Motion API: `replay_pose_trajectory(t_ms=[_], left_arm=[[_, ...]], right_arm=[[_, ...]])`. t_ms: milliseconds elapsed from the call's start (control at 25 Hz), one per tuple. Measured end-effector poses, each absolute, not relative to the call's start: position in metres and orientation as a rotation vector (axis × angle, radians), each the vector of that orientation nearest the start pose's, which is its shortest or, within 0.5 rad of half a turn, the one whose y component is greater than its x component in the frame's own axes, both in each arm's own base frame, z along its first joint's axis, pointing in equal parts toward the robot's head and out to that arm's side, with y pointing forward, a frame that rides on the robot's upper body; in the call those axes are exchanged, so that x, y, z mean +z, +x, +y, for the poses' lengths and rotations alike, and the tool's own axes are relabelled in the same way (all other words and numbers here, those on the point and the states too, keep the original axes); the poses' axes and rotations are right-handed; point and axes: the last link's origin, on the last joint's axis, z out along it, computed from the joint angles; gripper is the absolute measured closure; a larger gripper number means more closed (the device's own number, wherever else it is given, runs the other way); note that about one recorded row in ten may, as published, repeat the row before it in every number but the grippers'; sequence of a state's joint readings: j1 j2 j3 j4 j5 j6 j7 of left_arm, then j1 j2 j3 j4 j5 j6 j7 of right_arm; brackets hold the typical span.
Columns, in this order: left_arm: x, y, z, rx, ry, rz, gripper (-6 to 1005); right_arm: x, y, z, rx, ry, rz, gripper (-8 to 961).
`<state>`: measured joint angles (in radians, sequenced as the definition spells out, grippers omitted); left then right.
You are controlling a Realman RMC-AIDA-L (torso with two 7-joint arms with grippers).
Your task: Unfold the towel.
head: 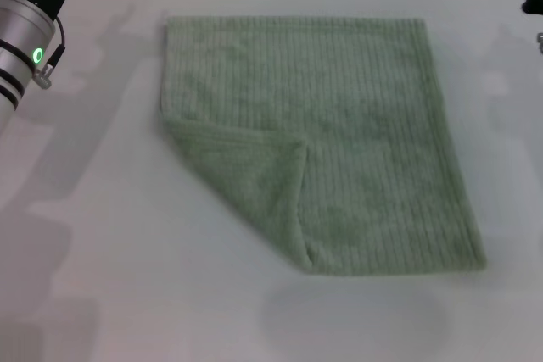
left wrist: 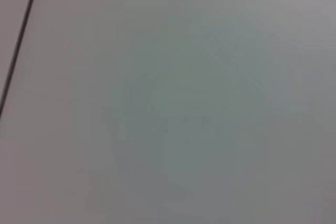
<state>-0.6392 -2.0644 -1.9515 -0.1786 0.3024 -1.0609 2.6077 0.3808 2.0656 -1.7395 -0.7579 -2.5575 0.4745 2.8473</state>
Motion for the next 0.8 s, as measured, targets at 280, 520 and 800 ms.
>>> replay_pose_trajectory(t_ms=[280,520,800], left_arm=[[0.022,-0.267,0.416,-0.945,-1.647,-0.581,447],[0.022,-0.270,0.412,-0.961,-1.624,-0.595,450],[0.020,-0.271,0.409,-0.967,-1.619,-0.604,453]], right_arm=[[0.008,0.242,0.406,0.380,-1.756,0.586,954],[0.032,0.229,0.411,0.297,-1.853,0.753,954],[0.048,0.224,0.410,0.233,-1.913,0.832,955]])
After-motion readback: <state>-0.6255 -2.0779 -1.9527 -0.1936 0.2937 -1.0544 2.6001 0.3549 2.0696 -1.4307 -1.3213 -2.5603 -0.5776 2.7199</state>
